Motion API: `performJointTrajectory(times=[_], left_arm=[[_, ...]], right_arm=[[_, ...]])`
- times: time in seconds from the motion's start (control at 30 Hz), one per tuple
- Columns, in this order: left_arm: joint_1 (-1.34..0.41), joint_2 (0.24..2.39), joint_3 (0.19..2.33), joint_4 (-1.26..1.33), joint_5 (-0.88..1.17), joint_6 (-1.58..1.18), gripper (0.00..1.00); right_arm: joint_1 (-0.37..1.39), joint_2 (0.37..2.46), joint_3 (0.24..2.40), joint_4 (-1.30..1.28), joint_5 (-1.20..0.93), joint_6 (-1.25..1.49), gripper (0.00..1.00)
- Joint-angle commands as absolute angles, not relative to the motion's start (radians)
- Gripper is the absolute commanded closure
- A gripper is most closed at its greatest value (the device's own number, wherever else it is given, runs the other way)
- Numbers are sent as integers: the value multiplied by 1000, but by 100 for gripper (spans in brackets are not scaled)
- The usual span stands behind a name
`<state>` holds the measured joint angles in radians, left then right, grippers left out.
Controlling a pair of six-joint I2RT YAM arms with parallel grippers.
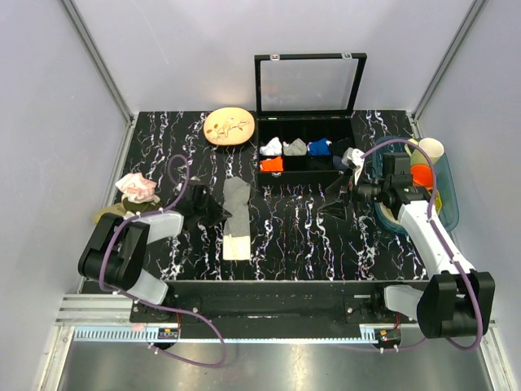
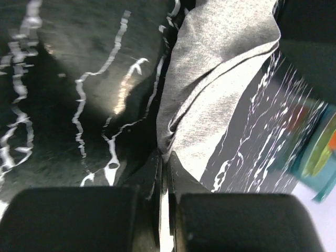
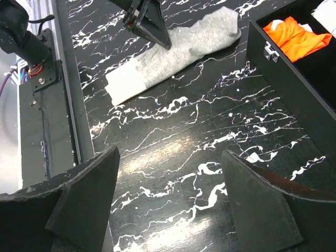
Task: Roll the underwear
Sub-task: Move the underwear to the center of the board, then roll the underwear to the center of the board.
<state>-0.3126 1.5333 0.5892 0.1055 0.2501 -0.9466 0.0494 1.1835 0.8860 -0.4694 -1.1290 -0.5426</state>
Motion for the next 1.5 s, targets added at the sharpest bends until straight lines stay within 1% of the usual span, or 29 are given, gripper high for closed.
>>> performJointTrajectory(times=[0.0,0.1,0.2,0.3,0.33,0.37,0.4,0.5,0.53,0.57,0.6,0.63,0.7,0.73,0.77,0.83,0.87,0.97,1.0,1.1,1.2,1.33,1.47], left_arm=[[-282,1462,551,205,114,-1158,100],[-281,1482,560,228,115,-1216,100],[-281,1532,571,273,143,-1262,100],[-281,1583,594,311,182,-1262,100],[-281,1586,597,319,211,-1259,100],[-281,1586,597,321,219,-1253,100],[-278,1565,597,310,219,-1224,91],[-252,1485,571,238,175,-1134,71],[-244,1417,562,224,172,-1109,55],[-223,1381,554,184,169,-1060,48],[-212,1346,548,163,160,-1030,43],[-190,1265,543,140,158,-997,39],[-176,1172,551,56,138,-870,36],[-170,1128,569,23,127,-821,33],[-167,1029,583,-36,118,-704,32],[-167,939,620,-105,89,-576,32],[-169,849,658,-173,81,-451,31],[-167,724,702,-291,9,-292,27],[-169,650,709,-317,-21,-261,27],[-169,534,716,-393,-83,-192,25],[-170,473,710,-416,-132,-166,23],[-172,390,701,-442,-176,-146,21],[-176,345,687,-440,-172,-144,21]], right_arm=[[67,1198,910,-492,-1143,-574,13],[98,1212,916,-526,-1112,-618,14],[173,1232,917,-572,-1060,-695,13],[276,1259,917,-624,-991,-823,13],[344,1264,916,-636,-970,-863,13],[377,1272,916,-662,-919,-952,13],[409,1287,916,-676,-893,-994,11],[558,1318,925,-692,-781,-1106,11],[590,1322,931,-684,-755,-1121,11],[654,1328,936,-657,-708,-1137,11],[682,1351,942,-641,-684,-1143,11],[708,1371,972,-628,-661,-1147,12],[790,1449,1020,-614,-595,-1140,15],[819,1480,1072,-601,-574,-1125,19],[846,1511,1095,-592,-527,-1111,21],[929,1609,1161,-569,-477,-1079,25],[955,1640,1181,-558,-425,-1065,27],[1052,1761,1253,-522,-324,-1019,28],[1067,1814,1271,-512,-305,-1005,28],[1095,1906,1374,-505,-261,-956,30],[1100,1963,1413,-509,-232,-934,32],[1101,1980,1394,-499,-207,-927,33],[1100,2000,1364,-486,-186,-922,35]])
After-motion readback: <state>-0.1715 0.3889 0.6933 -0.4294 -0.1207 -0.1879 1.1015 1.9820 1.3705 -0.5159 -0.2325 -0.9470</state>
